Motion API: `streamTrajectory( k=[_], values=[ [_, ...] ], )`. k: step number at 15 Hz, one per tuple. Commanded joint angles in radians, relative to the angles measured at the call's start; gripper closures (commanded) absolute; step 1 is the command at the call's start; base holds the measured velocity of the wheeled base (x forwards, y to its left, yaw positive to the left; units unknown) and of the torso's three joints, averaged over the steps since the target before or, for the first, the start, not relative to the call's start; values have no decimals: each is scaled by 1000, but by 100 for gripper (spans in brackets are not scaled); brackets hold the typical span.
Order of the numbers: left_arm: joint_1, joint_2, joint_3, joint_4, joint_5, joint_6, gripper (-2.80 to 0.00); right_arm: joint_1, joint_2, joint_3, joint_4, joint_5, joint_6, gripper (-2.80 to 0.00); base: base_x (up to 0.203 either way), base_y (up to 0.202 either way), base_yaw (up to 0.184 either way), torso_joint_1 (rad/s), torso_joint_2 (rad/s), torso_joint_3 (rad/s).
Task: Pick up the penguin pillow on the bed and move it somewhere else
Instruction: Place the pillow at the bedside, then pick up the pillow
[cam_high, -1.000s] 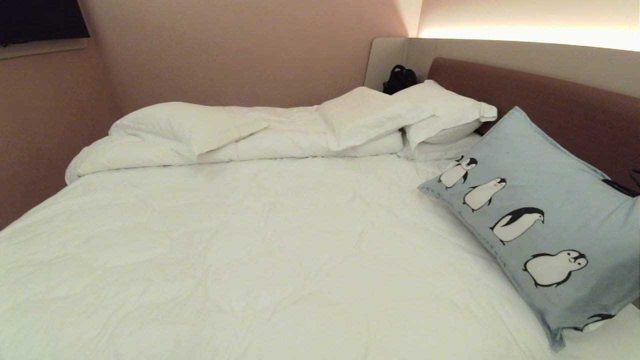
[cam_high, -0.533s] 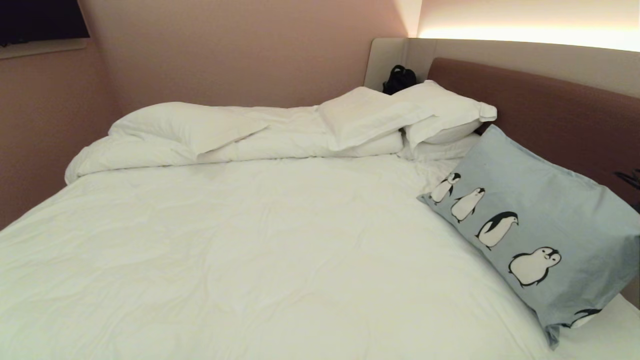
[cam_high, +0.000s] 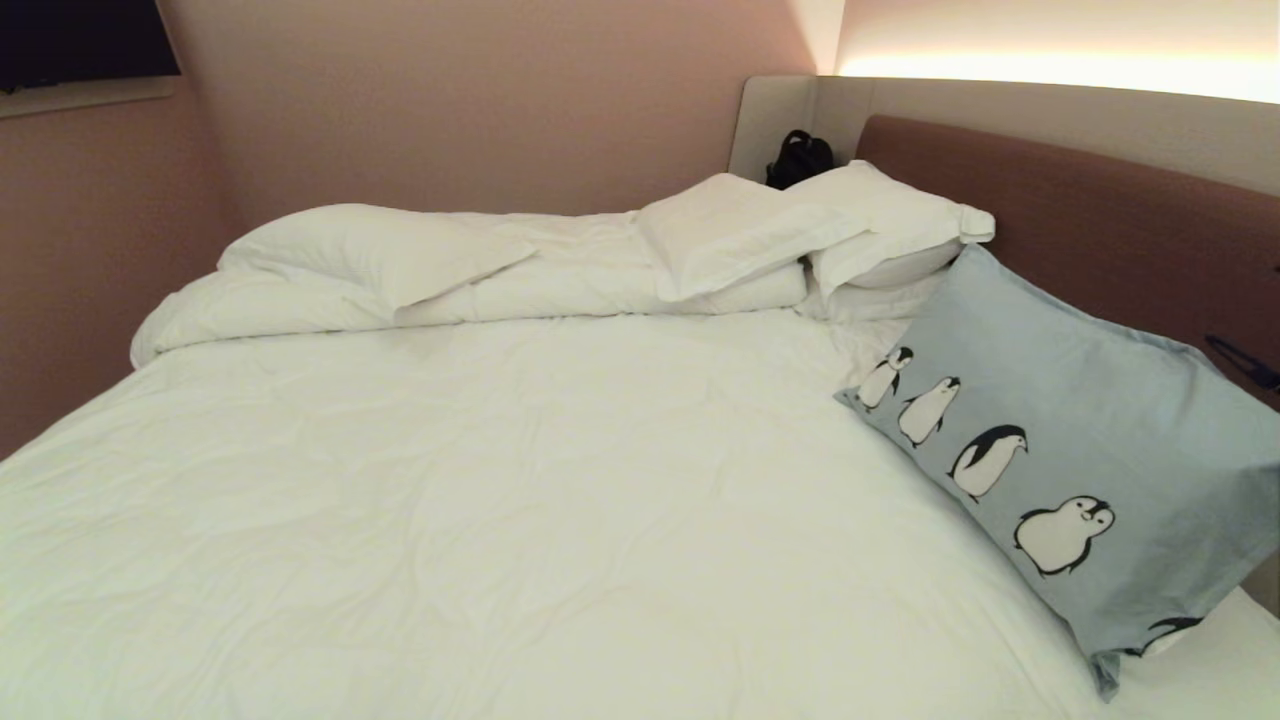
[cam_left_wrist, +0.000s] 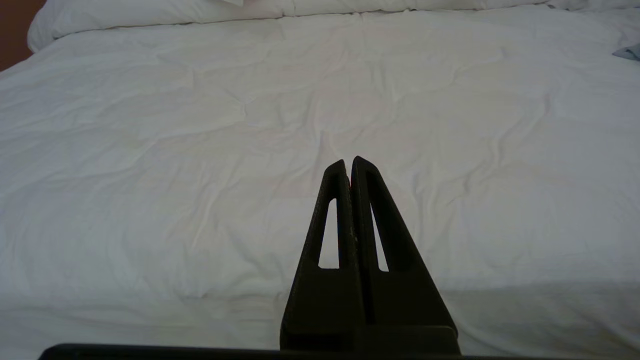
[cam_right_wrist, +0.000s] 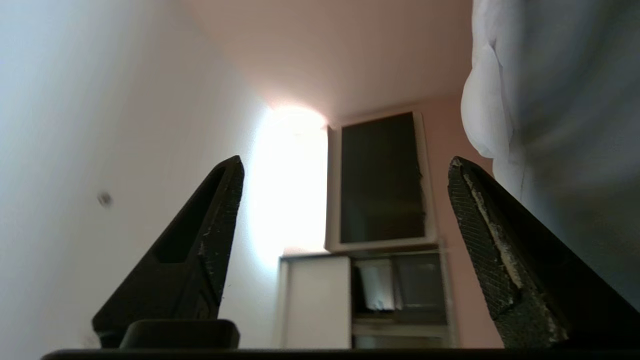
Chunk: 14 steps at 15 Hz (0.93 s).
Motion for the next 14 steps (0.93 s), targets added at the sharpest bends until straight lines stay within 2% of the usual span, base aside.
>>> streamTrajectory(
  k=[1,5,9,12,14],
  values=[
    [0,0,0,-1,0,0,0,-13,-129,-19,-5,53,12,-280,0,0,0,0,0,0],
    [0,0,0,-1,0,0,0,-42,-255,-54,-5,170,12,-280,0,0,0,0,0,0],
    [0,0,0,-1,0,0,0,-42,-262,-65,-9,309,-10,-280,0,0,0,0,0,0],
    [0,0,0,-1,0,0,0,-61,-262,-106,-9,451,-29,-280,0,0,0,0,0,0],
    [0,0,0,-1,0,0,0,-94,-261,-137,-11,462,-29,-280,0,0,0,0,0,0]
  ],
)
